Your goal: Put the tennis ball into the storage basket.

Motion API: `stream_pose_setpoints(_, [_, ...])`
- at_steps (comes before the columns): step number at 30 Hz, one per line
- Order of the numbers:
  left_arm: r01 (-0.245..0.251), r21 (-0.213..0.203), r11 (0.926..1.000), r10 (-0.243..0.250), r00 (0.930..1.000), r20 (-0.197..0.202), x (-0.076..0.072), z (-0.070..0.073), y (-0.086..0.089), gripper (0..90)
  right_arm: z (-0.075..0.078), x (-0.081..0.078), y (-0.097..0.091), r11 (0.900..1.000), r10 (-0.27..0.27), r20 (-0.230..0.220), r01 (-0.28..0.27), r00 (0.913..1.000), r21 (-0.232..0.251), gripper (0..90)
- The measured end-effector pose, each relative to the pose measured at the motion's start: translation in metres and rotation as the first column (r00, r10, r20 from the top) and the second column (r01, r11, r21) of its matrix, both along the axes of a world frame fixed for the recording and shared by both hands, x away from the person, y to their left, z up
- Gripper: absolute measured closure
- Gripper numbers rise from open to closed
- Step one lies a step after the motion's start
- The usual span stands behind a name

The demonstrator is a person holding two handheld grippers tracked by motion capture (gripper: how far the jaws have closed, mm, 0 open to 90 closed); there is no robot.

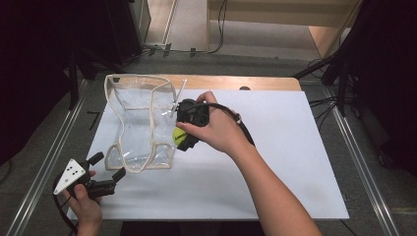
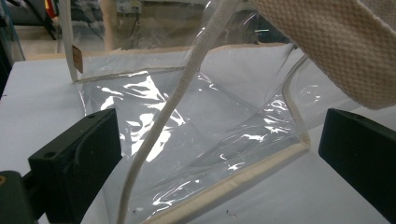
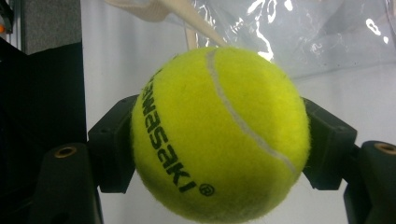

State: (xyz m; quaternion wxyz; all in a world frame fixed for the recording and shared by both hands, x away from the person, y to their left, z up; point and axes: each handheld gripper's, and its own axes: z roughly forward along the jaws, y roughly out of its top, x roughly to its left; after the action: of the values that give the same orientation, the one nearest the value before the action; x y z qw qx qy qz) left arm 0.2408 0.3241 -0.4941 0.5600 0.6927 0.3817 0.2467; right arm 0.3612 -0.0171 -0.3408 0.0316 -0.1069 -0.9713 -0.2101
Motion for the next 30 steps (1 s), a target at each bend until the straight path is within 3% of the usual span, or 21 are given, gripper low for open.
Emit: stream_pose_setpoints(30, [0.003,0.001,1.0000,-0.003,1.0000,-0.006,0.001,0.000,-0.001,0.0,0.040,0.006,0.037,0.9973,0.073,0.025,-0.073,0.9971,0.006,23.7])
